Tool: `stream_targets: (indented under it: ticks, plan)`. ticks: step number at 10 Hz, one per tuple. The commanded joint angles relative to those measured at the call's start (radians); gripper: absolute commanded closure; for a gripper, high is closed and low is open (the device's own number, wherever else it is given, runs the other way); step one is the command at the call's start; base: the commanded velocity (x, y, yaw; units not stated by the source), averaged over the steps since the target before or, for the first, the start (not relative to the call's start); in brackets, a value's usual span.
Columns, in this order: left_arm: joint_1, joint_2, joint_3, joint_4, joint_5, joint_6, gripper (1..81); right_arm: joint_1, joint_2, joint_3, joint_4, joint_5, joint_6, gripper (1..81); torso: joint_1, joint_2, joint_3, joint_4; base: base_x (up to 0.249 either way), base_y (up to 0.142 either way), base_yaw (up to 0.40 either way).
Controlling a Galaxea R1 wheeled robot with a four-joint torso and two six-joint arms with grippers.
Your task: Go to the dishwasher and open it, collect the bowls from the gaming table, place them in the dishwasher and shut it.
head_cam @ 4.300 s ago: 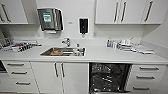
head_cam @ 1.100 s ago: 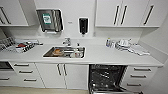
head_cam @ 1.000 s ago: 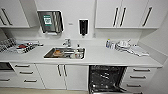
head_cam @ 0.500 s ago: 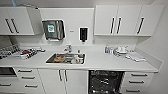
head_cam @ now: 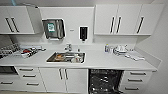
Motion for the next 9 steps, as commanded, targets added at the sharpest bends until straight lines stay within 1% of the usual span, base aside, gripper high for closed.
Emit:
stream_targets:
  ticks: [1,2,3,4,7,8,9]
  plan:
    - [-0.041,0.001,0.005,-0.003,0.049,0.008,1.0,0.048,-0.002,0.003,-0.014,-0.043,-0.004,1.0,-0.061,0.095,0.000,0.000,0.000,0.000,0.000]
    - [-0.041,0.001,0.005,-0.003,0.049,0.009,1.0,0.046,-0.002,0.003,-0.014,-0.043,-0.004,1.0,-0.084,0.130,0.000,0.000,0.000,0.000,0.000]
    - [-0.041,0.003,0.004,-0.001,0.049,0.009,1.0,0.046,-0.002,0.003,-0.014,-0.043,-0.004,1.0,-0.107,0.165,0.040,0.000,0.000,0.000,0.000]
    - [-0.041,0.007,0.004,0.000,0.049,0.009,1.0,0.046,-0.002,0.005,-0.016,-0.043,-0.005,1.0,-0.127,0.196,0.052,0.000,0.000,0.000,0.000]
    - [-0.041,0.007,0.002,0.002,0.050,0.009,1.0,0.048,0.003,0.003,-0.034,-0.043,-0.004,1.0,-0.191,0.295,0.072,0.000,0.000,0.000,0.000]
    - [-0.041,0.009,0.001,0.002,0.050,0.009,1.0,0.046,0.003,0.003,-0.036,-0.043,-0.004,1.0,-0.213,0.328,0.042,0.000,0.000,0.000,0.000]
    - [-0.041,0.012,0.001,0.002,0.050,0.009,1.0,0.046,0.003,0.003,-0.036,-0.043,-0.004,1.0,-0.233,0.358,0.046,0.000,0.000,0.000,0.000]
